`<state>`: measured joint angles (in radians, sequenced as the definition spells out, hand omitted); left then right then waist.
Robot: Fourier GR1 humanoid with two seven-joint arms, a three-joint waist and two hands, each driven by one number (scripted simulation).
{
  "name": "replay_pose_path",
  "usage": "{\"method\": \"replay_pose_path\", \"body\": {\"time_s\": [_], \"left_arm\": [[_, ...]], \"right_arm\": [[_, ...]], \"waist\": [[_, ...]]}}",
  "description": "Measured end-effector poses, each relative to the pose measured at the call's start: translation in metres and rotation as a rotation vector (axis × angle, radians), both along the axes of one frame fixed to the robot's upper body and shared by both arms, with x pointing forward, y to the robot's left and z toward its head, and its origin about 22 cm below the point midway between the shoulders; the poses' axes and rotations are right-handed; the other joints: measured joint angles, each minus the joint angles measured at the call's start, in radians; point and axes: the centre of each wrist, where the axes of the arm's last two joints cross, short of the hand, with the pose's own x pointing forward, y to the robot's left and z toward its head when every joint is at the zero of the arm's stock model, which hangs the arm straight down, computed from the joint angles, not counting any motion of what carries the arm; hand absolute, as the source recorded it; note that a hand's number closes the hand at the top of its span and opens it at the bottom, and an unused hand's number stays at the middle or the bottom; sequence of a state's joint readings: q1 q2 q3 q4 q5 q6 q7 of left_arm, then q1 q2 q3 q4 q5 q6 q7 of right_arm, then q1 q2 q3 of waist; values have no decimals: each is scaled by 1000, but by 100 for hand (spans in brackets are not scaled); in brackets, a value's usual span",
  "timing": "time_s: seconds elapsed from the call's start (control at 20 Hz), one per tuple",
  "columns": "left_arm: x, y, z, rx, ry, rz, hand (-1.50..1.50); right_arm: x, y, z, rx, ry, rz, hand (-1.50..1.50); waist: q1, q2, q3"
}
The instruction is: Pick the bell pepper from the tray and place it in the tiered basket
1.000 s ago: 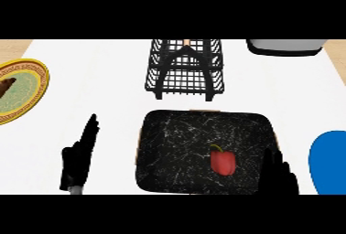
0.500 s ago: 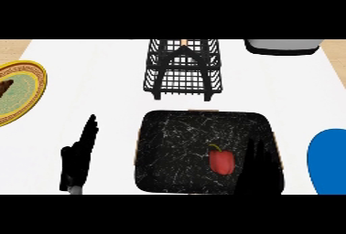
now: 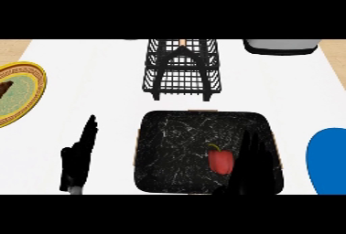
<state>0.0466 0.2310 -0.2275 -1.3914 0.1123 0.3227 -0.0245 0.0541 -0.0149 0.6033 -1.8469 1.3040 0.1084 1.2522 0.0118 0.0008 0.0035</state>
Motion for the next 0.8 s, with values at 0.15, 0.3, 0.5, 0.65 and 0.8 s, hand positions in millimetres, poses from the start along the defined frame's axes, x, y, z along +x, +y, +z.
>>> {"method": "replay_pose_path", "body": {"time_s": [0.15, 0.3, 0.5, 0.65, 0.8], "left_arm": [[-2, 1, 2, 6, 2, -2, 0], [-1, 1, 4, 6, 16, 0, 0], [-2, -1, 3, 6, 14, 6, 0], [-2, 2, 2, 12, 14, 2, 0], [-2, -3, 2, 9, 14, 1, 0]], "right_arm": [[6, -3, 1, 17, 18, -6, -150], [13, -6, -1, 33, 36, -14, -150], [14, -7, -6, 55, 69, -21, -150], [14, -6, -13, 60, 95, -20, -150], [20, -7, -17, 69, 111, -24, -150]], "waist": [[0, -1, -1], [-1, -1, -1], [-4, -2, -1], [-5, -2, -1], [-5, -4, -3]]}}
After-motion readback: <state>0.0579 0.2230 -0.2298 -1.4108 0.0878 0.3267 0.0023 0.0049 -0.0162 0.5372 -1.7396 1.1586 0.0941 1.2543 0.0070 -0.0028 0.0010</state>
